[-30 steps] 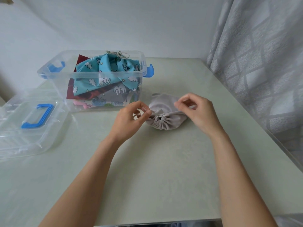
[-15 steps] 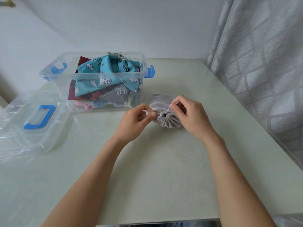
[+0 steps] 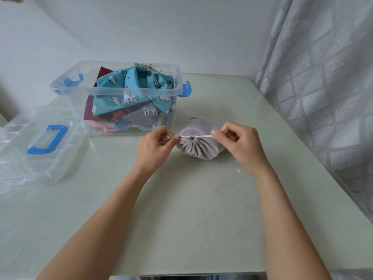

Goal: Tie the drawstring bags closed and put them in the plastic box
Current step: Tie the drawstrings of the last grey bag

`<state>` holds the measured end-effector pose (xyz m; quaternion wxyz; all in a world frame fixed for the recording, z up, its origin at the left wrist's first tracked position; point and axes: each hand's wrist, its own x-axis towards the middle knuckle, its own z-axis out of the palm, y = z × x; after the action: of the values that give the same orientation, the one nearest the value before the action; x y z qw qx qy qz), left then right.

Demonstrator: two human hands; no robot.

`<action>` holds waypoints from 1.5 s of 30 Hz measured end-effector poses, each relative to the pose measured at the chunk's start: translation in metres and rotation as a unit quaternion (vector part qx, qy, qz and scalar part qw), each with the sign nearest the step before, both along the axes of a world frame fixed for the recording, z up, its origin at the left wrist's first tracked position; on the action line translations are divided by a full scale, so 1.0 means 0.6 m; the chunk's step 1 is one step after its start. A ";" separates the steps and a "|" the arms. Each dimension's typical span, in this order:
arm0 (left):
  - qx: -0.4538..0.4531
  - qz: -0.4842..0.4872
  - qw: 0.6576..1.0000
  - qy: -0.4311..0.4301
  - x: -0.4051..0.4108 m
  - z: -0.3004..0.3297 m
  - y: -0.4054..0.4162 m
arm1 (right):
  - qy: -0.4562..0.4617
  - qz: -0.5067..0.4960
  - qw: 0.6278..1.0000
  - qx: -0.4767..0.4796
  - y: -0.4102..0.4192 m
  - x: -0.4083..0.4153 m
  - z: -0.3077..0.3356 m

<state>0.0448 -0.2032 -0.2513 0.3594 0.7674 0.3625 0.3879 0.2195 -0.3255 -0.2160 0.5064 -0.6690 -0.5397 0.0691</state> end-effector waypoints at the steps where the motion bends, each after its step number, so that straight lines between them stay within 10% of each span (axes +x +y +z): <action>1: -0.012 -0.003 1.000 -0.001 -0.001 0.001 0.003 | 0.038 0.019 0.999 0.009 -0.004 -0.001 0.007; 13: -0.091 -0.194 0.977 0.007 0.006 0.038 -0.041 | 0.357 0.187 0.915 0.028 -0.002 -0.044 0.035; 26: -0.159 -0.280 0.925 -0.200 -0.023 0.067 -0.039 | 0.197 0.090 0.975 -0.050 0.011 -0.037 0.010; 45: 0.096 -0.211 0.973 -0.024 -0.010 0.036 -0.026 | 0.161 0.080 0.977 -0.115 0.024 -0.036 -0.019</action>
<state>0.0386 -0.2187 -0.2297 0.3668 0.8476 0.1450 0.3549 0.1979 -0.3109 -0.2274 0.4992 -0.6574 -0.4914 0.2779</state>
